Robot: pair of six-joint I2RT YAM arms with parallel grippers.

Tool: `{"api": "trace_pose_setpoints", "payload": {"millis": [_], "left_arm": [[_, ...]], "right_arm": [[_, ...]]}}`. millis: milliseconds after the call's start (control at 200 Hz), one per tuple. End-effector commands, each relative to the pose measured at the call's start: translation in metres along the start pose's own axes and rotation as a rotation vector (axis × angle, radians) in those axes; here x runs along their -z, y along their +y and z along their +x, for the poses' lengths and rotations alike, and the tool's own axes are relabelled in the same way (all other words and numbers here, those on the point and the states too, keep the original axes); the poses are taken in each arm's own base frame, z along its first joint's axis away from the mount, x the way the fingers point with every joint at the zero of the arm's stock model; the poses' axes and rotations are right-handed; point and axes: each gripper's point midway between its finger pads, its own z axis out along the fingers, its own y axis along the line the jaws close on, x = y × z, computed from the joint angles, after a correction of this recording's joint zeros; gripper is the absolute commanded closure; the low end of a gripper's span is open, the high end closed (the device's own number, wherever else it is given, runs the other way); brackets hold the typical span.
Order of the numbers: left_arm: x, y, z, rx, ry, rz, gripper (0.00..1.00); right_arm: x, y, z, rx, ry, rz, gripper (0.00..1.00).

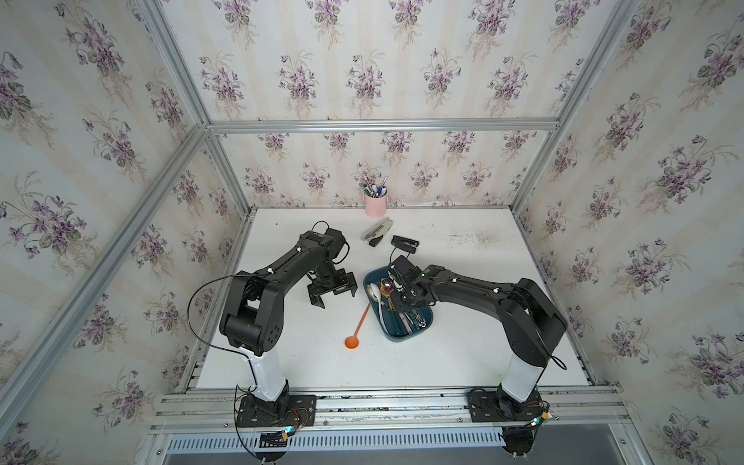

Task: Put the spoon into the storage box
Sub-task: Place the spoon in the storage box.

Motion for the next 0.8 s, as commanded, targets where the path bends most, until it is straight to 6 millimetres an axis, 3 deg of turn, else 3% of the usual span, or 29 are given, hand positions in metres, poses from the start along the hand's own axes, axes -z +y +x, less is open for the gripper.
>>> {"api": "trace_pose_setpoints", "payload": {"millis": [0, 120, 245, 450, 565, 794], "left_arm": [[0.004, -0.004, 0.015, 0.232, 0.046, 0.016, 0.00], [0.009, -0.008, 0.019, 0.376, 0.021, 0.047, 0.00], [0.004, -0.002, 0.028, 0.582, 0.003, 0.084, 0.00], [-0.009, -0.019, 0.024, 0.800, -0.085, 0.217, 0.00], [-0.016, -0.038, 0.024, 0.828, -0.084, 0.234, 0.00], [-0.048, -0.053, 0.022, 0.899, -0.069, 0.240, 0.00]], "right_arm": [[0.005, 0.001, -0.004, 0.031, -0.009, -0.003, 0.71], [0.021, 0.004, -0.015, 0.035, -0.048, -0.016, 0.60], [0.041, 0.004, -0.023, 0.045, -0.084, -0.019, 0.56], [0.079, 0.004, -0.025, 0.073, -0.125, -0.040, 0.54], [0.084, -0.004, -0.018, 0.112, -0.129, -0.011, 0.53], [0.083, -0.015, 0.003, 0.166, -0.117, 0.016, 0.53]]}}
